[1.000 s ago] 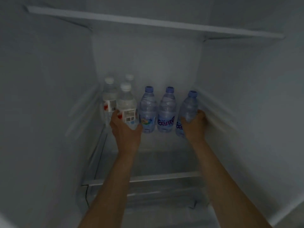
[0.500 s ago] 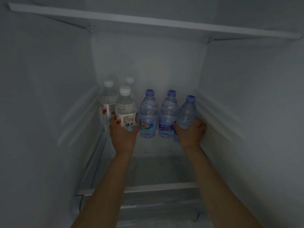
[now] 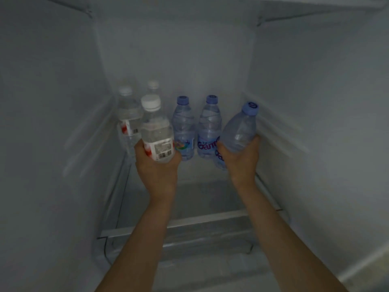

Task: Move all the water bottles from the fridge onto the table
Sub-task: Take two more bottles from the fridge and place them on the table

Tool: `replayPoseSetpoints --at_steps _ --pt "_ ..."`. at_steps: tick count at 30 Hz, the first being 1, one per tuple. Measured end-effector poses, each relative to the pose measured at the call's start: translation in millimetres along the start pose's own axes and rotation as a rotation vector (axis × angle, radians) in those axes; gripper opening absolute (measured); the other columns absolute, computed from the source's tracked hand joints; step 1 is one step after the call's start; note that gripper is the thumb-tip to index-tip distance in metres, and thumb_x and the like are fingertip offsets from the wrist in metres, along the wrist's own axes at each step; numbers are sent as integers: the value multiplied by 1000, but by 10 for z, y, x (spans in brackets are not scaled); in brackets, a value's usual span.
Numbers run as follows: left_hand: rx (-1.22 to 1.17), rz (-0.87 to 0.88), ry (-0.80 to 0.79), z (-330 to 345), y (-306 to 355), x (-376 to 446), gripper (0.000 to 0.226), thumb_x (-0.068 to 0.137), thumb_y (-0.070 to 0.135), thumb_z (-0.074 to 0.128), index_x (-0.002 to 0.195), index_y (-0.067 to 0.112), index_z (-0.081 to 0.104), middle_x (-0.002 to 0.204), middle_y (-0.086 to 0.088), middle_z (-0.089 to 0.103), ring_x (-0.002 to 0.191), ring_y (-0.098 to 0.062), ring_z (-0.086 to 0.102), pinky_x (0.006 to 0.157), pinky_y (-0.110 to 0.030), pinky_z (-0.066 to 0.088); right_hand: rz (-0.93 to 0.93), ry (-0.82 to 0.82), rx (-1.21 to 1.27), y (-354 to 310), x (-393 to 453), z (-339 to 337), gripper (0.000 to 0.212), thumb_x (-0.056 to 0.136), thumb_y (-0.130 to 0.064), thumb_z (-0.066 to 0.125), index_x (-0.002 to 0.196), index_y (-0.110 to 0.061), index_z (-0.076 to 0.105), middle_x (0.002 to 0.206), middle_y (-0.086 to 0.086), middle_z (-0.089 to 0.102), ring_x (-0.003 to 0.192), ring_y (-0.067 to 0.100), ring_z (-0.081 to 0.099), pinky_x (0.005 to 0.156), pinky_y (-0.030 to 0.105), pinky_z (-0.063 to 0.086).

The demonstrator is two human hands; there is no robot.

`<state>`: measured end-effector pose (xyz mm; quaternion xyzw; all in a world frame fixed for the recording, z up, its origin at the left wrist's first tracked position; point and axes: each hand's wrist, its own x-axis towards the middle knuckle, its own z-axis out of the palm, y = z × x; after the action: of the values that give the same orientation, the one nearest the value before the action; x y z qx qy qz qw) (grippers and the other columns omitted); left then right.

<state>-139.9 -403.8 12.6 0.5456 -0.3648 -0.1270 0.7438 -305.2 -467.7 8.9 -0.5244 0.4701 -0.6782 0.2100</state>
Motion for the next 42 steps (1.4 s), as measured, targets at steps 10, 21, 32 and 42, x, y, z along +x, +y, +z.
replayPoseSetpoints --at_steps 10,21,32,42 --pt "-100 -98 -204 -369 607 -694 61 60 14 86 114 13 57 93 5 70 78 -6 69 69 -27 57 -36 109 63 -1080 -789 -652 69 60 -36 84 113 -10 48 102 -3 63 91 6 64 75 10 49" --pt "-163 -239 -673 -1298 809 -2148 48 66 -1 81 108 9 59 85 -4 71 69 -11 69 60 -23 56 134 216 -146 -1438 -2606 -1780 57 62 -15 86 108 -17 51 92 -7 68 84 8 69 75 25 55" --pt "-44 -285 -1190 -1936 959 -3767 48 63 6 86 101 18 59 82 2 71 69 -11 69 61 -22 53 451 539 -409 -1678 -4225 -3218 54 55 -26 86 95 -33 50 84 -16 67 77 3 67 72 29 56" --pt "63 -382 -1568 -2625 1419 -5684 57 60 8 88 107 17 56 87 2 69 70 -5 68 56 -11 50 665 696 -576 -2085 -5774 -4748 66 56 -27 88 108 -25 48 84 -21 58 75 -8 61 67 10 48"
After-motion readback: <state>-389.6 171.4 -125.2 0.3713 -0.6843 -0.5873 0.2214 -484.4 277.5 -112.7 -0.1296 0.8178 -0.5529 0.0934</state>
